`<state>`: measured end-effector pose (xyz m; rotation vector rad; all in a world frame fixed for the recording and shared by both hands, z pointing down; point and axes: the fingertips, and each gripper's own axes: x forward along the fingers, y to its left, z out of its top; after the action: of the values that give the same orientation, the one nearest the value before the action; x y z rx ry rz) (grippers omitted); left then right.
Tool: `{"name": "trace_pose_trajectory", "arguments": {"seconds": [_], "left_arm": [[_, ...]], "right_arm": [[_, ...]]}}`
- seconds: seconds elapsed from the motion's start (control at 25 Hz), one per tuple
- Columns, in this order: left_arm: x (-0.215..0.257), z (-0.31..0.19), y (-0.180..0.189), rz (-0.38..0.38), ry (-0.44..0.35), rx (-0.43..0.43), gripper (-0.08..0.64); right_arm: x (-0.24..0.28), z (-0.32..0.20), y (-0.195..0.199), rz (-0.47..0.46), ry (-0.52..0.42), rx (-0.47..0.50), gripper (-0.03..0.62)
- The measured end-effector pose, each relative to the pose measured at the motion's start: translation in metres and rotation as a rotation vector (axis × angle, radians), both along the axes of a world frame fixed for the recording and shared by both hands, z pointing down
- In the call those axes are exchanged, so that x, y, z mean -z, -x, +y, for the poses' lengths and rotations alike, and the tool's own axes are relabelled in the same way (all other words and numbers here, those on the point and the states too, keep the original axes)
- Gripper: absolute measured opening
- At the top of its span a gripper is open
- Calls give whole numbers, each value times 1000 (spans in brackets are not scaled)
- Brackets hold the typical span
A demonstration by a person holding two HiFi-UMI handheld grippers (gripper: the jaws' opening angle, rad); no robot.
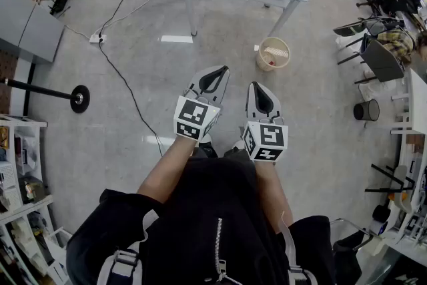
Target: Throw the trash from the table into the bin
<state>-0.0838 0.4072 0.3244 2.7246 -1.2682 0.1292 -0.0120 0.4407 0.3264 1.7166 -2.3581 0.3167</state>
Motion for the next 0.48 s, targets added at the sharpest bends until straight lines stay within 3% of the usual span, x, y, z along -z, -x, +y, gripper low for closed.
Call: {"name": "trace_pose_trajectory", "arguments": {"seconds": [0.48], "left_arm": [[-2, -2, 3, 6, -1, -14, 8]], "right_arm": [[4, 1, 7, -12, -43, -7, 8]]}}
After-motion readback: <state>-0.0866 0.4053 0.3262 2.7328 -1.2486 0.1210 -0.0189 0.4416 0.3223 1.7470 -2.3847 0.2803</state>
